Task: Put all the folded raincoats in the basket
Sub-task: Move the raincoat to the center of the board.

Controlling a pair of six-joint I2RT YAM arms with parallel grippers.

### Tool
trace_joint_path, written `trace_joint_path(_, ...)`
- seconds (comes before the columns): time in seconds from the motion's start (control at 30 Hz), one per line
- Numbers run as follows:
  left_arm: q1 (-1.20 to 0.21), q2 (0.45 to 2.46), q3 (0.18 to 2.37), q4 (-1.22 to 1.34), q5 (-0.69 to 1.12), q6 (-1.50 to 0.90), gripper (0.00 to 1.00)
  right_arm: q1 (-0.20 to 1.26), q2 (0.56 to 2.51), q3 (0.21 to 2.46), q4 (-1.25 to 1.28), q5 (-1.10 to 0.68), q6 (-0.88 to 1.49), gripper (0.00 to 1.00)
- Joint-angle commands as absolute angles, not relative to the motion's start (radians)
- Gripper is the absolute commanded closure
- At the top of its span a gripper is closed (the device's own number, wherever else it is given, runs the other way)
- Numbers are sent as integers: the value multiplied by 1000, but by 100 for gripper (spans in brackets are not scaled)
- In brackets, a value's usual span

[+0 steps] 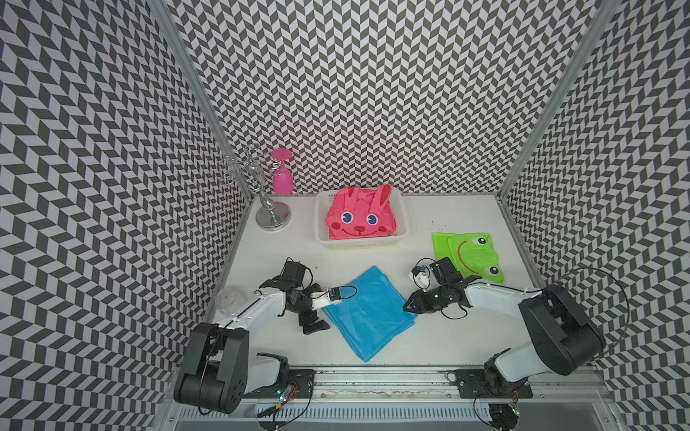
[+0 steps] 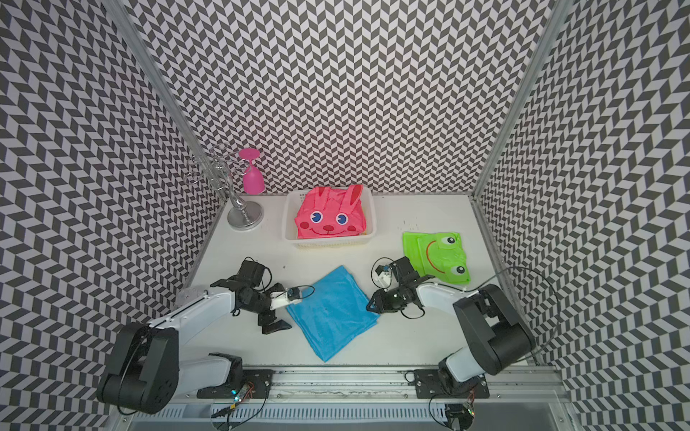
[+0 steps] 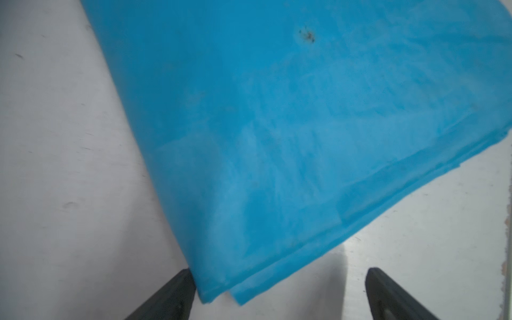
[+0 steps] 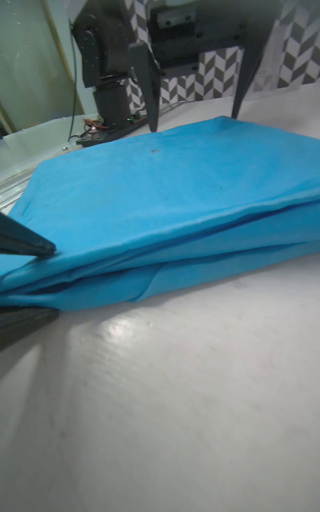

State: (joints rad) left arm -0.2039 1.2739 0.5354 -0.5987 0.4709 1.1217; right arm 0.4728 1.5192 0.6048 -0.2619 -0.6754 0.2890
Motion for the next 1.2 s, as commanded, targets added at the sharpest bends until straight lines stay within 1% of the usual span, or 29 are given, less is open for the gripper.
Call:
trace_joint_path(0.0, -225, 1266, 505, -416, 329, 1050, 1, 499, 1521, 576, -279, -783, 278, 69)
trace_joint_path(0.07, -227, 1275, 511, -336, 277, 1011, 1, 504, 1507, 562, -284, -823, 275, 69)
trace_joint_path(0.13, -226, 1290, 529, -275, 261, 988, 0, 517, 1496, 548, -283, -854, 278, 63)
trace_joint_path(0.17, -226, 1298, 535, -249, 256, 980, 0, 525, 1492, 541, -273, -857, 286, 62)
trace_joint_path(0.27, -225, 1324, 554, -153, 249, 951, 0, 561, 1499, 510, -203, -884, 330, 59)
trace_joint_path(0.33, -226, 1341, 573, -133, 253, 946, 0, 586, 1519, 490, -143, -896, 366, 57)
trace_joint_path(0.47, -213, 1336, 607, -224, 335, 972, 0, 602, 1531, 468, -24, -879, 439, 53)
trace_joint_path(0.53, -190, 1319, 615, -308, 405, 997, 0, 610, 1525, 444, 66, -867, 503, 48)
trace_joint_path(0.63, -124, 1296, 637, -436, 473, 1010, 0, 612, 1506, 411, 150, -839, 578, 47)
trace_joint_path(0.7, -74, 1294, 660, -515, 490, 992, 0, 613, 1483, 390, 185, -813, 621, 48)
trace_joint_path(0.83, -22, 1312, 698, -693, 576, 972, 2, 623, 1458, 350, 281, -797, 705, 58)
trace_joint_path(0.9, -29, 1309, 676, -712, 650, 965, 3, 635, 1472, 349, 314, -797, 705, 58)
trace_joint_path(0.93, -45, 1311, 661, -694, 658, 940, 5, 644, 1482, 348, 334, -797, 705, 58)
trace_joint_path(1.0, -109, 1325, 648, -668, 601, 897, 8, 663, 1500, 340, 392, -794, 705, 58)
trace_joint_path(1.03, -139, 1334, 638, -651, 573, 881, 8, 676, 1510, 339, 426, -777, 814, 74)
trace_joint_path(1.1, -173, 1354, 636, -633, 538, 866, 9, 701, 1521, 341, 463, -774, 844, 81)
trace_joint_path(1.17, -183, 1376, 643, -636, 523, 856, 13, 721, 1515, 339, 486, -754, 861, 95)
